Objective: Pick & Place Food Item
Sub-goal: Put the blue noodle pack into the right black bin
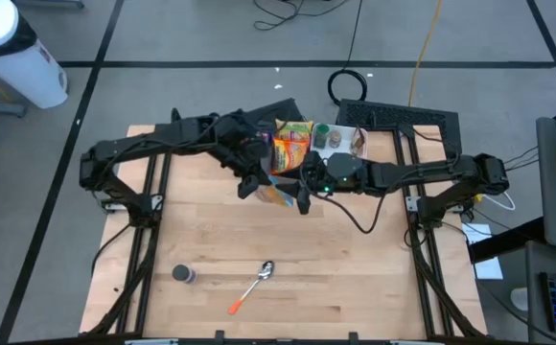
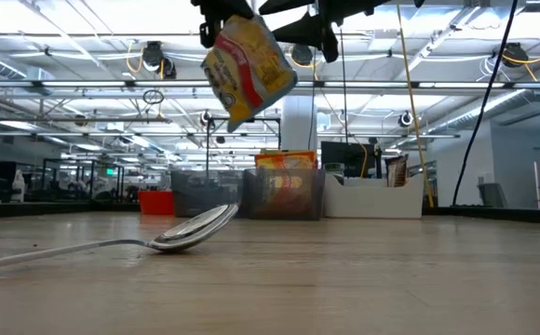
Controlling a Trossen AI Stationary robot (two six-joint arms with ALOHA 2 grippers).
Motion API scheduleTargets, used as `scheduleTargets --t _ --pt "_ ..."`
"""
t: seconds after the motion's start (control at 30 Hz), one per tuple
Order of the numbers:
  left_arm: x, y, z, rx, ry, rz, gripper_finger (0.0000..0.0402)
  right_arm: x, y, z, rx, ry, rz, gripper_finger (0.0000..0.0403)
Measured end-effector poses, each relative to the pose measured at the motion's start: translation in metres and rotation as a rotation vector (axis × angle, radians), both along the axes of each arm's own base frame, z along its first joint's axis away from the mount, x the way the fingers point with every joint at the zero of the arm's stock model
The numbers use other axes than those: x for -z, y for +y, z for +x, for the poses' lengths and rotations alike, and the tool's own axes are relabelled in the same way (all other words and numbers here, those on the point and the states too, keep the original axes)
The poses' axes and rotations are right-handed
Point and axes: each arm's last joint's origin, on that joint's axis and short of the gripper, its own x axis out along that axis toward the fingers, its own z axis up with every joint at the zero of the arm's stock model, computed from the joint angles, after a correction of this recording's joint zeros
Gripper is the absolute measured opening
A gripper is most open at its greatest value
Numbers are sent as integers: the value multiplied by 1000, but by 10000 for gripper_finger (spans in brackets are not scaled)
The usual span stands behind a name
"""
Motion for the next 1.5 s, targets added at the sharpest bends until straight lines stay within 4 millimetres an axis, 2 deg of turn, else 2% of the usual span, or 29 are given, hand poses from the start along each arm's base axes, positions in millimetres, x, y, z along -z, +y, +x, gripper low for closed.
scheduleTargets --t 0.4,1.1,1.5 --pt "-2 3 12 21 0 15 1 -1 0 0 -5 -9 -8 188" --pt "-2 4 11 23 -6 31 1 0 0 0 -39 3 -45 7" --pt "-3 4 11 13 -10 24 9 0 -1 0 -16 8 -85 1"
